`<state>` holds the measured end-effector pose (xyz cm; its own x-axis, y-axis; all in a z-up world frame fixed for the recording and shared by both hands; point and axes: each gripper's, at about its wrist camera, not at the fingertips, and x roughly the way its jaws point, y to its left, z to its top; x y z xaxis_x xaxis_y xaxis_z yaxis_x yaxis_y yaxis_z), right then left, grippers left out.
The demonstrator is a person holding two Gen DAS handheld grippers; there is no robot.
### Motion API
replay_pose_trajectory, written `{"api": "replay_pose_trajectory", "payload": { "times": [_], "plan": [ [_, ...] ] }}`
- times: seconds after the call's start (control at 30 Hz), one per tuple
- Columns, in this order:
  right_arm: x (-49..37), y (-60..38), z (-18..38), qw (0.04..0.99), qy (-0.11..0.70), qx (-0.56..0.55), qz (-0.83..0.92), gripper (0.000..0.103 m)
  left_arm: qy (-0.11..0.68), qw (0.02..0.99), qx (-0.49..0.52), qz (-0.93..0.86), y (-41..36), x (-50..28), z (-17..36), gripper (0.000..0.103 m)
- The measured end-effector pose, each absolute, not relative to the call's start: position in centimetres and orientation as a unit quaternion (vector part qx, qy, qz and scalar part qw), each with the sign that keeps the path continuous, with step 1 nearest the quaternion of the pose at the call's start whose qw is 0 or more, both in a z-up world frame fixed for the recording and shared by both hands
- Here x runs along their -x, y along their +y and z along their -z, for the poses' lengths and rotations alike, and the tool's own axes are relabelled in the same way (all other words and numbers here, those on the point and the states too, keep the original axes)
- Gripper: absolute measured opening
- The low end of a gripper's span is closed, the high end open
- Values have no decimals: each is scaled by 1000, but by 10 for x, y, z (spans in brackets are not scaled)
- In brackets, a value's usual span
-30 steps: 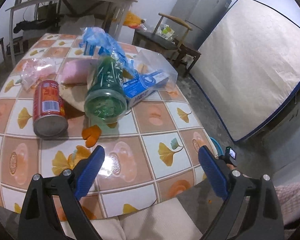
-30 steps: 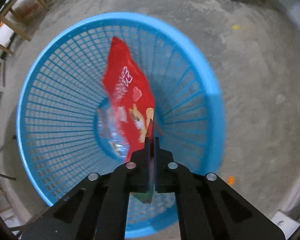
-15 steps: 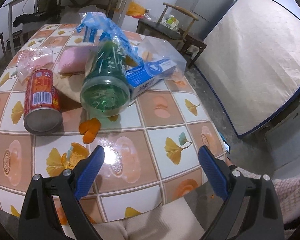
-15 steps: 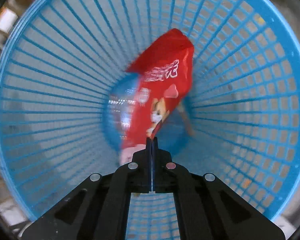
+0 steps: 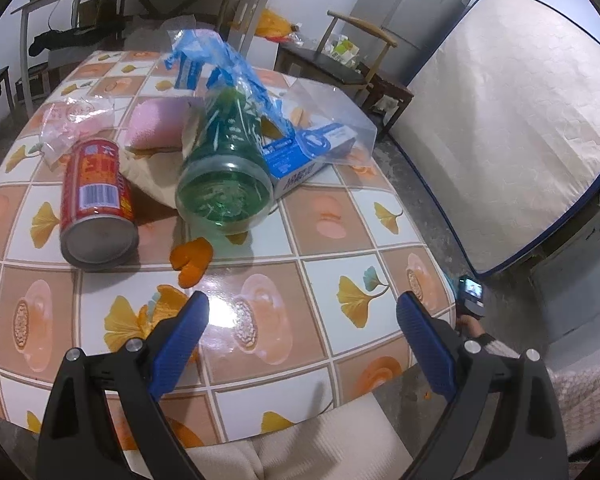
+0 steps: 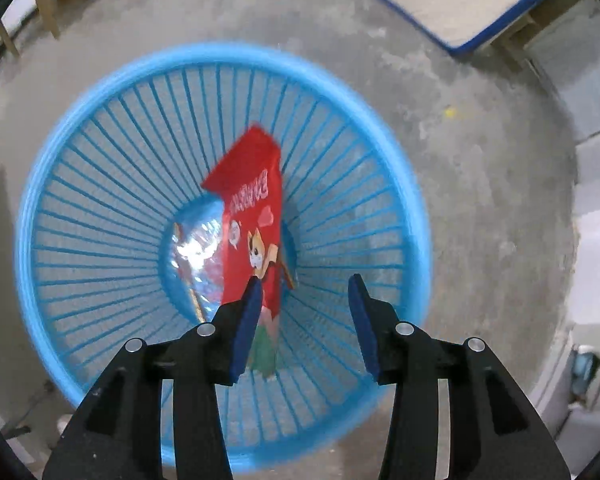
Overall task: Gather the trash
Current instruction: 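Lower the clear bag into the blue wastebasket and open the right tool, then grasp the blue plastic bag with the left tool while the right tool reaches the clear box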
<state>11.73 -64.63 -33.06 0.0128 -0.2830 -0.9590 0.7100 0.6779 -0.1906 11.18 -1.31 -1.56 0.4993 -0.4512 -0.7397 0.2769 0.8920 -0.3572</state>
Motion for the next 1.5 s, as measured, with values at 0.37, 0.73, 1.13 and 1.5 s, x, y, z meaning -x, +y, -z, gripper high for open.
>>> {"api": "replay_pose_trajectory", "payload": {
  "times": [0.37,0.73,1.13,1.5],
  "plan": [
    [-72,-511,138,849,429,-178,252,77,395,902,101,139,32,-91,7,92],
    [-110,-303,19,915,388,-92,60,95,406,902,138,53,99,-90,10,97],
    [-135,-191,-29,945,325,-30,-8,95,381,903,176,94,133,-105,-4,97],
    [-173,-183,-44,931,343,-116,-45,95,307,915,75,250,65,-201,-86,97]
  ]
}}
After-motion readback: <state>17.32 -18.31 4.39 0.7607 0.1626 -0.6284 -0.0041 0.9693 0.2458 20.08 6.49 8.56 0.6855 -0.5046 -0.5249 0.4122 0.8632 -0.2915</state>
